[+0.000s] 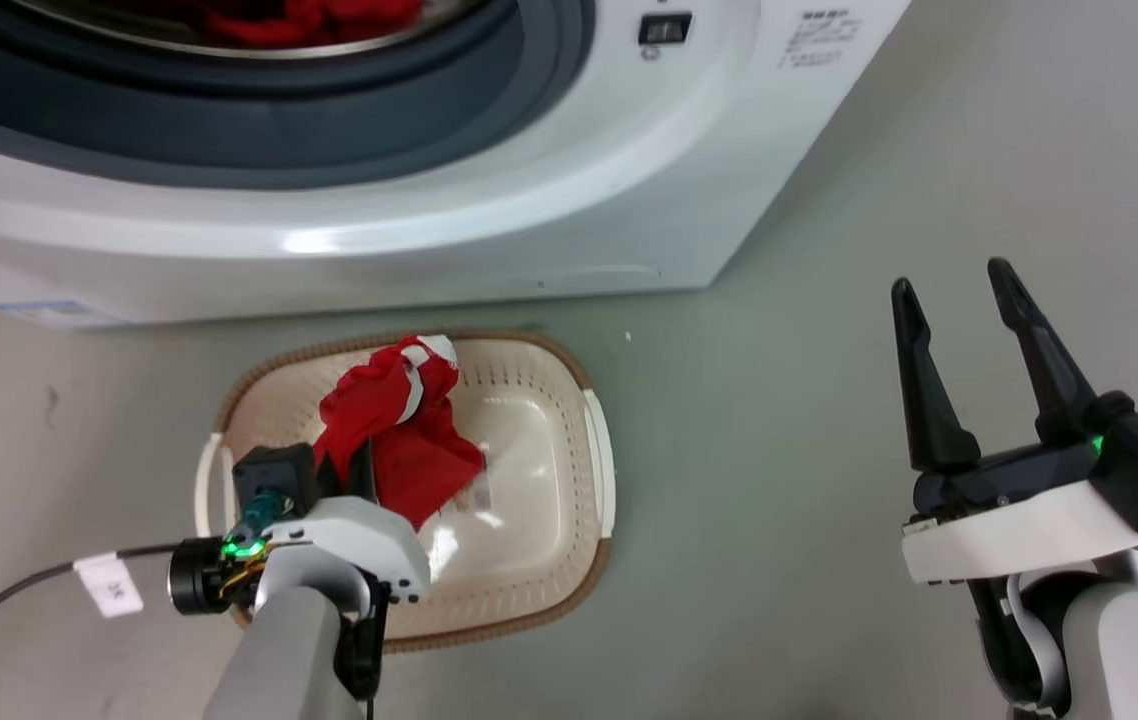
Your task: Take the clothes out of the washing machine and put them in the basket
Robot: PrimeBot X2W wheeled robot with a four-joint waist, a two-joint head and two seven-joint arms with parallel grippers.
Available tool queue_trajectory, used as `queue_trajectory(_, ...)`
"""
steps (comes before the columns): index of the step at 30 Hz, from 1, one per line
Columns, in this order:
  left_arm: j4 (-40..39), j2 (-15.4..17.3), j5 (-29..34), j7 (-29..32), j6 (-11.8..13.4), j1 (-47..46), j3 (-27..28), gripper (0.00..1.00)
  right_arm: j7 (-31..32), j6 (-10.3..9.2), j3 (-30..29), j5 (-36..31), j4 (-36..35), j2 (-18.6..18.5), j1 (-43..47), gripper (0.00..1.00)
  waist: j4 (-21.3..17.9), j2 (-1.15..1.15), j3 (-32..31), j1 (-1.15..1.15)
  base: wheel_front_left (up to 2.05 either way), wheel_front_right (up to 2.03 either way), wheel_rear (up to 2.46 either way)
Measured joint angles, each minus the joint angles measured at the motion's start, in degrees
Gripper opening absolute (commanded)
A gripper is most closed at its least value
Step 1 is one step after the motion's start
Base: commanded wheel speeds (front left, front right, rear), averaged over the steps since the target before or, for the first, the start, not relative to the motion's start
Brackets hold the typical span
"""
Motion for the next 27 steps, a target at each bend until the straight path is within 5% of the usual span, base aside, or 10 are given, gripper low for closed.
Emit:
queue_trajectory(14,19.80,-0.37,0.66,-0.08,-0.43,-11.57,0.04,0.00,-2.30,0.00,2.27,0.45,0.26,0.00,-5.55,1.00,-3.36,0.00,14.42,0.00,0.00,0.00,0.00)
queue_trajectory(26,29.64,-0.04,0.73,-0.08,-0.47,-17.13,0.53,0.00,-3.28,0.00,2.60,0.78,1.86,0.00,-6.70,1.00,-5.46,0.00,19.10,0.00,0.00,0.00,0.00)
queue_trajectory(27,29.78,-0.01,0.73,-0.08,-0.30,-17.30,0.57,0.47,-3.28,0.00,2.58,0.78,1.98,0.01,-6.73,1.00,-5.43,0.00,18.99,0.00,0.00,0.00,0.00)
